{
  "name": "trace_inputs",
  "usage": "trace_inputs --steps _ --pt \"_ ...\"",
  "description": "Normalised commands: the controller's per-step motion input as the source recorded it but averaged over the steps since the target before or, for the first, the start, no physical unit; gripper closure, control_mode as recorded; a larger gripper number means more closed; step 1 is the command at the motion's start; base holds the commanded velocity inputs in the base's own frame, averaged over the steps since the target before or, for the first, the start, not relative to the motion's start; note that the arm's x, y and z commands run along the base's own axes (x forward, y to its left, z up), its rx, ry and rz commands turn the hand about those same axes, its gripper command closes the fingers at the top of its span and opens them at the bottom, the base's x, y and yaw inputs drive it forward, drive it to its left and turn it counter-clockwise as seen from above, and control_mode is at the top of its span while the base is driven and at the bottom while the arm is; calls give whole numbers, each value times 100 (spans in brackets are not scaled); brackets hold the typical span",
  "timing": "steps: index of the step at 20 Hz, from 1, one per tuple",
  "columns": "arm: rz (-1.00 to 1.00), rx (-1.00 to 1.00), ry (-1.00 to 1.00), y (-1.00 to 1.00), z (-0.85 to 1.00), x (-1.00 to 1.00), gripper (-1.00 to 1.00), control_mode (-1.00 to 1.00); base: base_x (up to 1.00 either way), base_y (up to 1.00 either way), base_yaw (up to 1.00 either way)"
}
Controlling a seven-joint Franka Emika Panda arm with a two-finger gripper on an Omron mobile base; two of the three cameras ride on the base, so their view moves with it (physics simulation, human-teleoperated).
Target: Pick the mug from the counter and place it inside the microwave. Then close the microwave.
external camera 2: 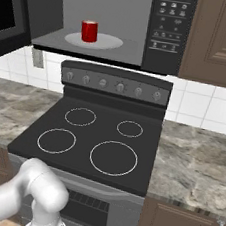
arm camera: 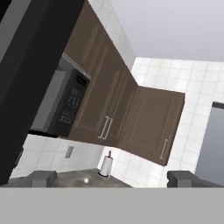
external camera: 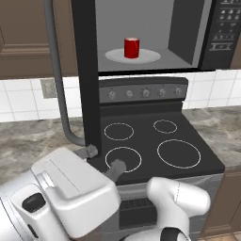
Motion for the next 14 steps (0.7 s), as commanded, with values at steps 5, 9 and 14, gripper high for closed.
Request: trace_inputs --steps 5,9,14 --pt "0 -3 8 54 0 1 -100 -100 0 0 0" --pt "0 -4 3 31 0 24 -100 -100 0 0 0" --pt "0 -1 3 7 0 39 -100 -100 0 0 0"
